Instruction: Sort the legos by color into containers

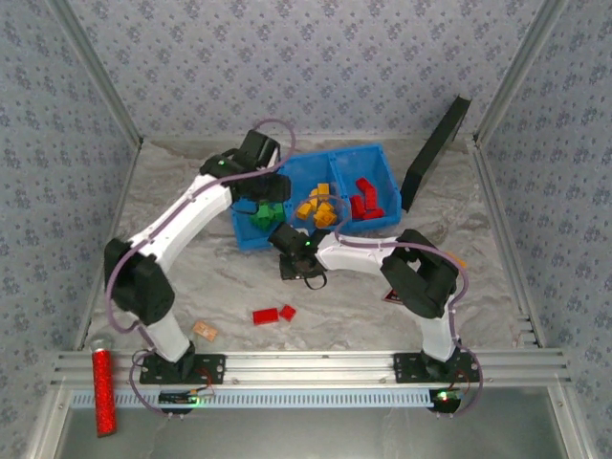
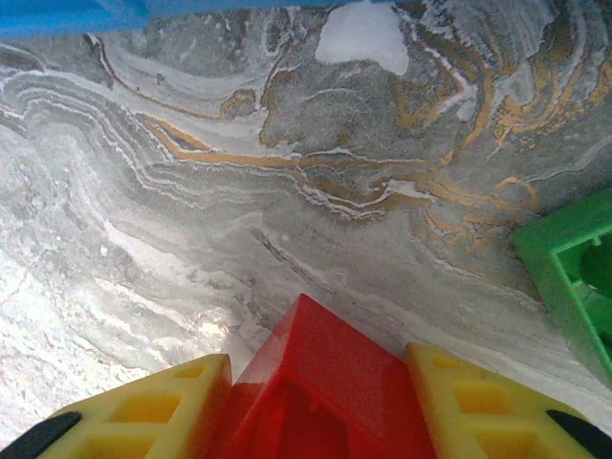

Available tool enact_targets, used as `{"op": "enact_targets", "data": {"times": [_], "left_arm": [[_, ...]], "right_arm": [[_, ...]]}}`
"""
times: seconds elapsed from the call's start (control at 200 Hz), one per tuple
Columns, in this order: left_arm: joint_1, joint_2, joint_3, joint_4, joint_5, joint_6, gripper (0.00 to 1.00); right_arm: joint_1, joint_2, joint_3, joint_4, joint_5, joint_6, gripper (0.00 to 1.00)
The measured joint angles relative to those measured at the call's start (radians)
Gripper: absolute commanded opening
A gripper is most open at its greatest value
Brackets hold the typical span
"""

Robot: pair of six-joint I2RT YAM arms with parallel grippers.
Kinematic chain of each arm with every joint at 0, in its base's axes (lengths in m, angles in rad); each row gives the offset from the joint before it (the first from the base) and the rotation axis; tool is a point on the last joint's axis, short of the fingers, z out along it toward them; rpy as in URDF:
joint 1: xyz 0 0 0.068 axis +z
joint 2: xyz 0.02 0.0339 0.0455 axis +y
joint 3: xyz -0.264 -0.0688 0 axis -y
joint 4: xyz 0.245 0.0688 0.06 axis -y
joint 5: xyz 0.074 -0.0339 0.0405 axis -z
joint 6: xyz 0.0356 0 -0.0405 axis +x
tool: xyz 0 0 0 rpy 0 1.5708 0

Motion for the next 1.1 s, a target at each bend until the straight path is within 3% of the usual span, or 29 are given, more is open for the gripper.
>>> {"op": "enact_targets", "data": {"times": [0.185,0.44,0.595,0.775,1.099], "left_arm": [[0.000,-0.230,-0.184,-0.066,-0.044,0.003,0.52],[-0.063,-0.421,-0.366,-0.121,-0.060,0.003,0.55],[-0.190,-0.403,-0.455,-0.104,-0.057,0.006,0.59],[-0.306,-0.315,-0.502,-0.031,-0.039,0.011,0.62],[-0.374,-0.115,-0.501,0.157,-0.043,0.140,0.64]], "right_arm": [[0.000,-0.069,-0.002,-0.052,-0.002,-0.058,0.31],[-0.034,-0.395,-0.021,-0.186,0.023,-0.151,0.32],[-0.149,-0.534,-0.033,-0.251,0.024,-0.213,0.32],[-0.324,-0.595,-0.048,-0.280,0.017,-0.288,0.31],[-0.577,-0.561,-0.039,-0.253,-0.062,-0.415,0.30]]}}
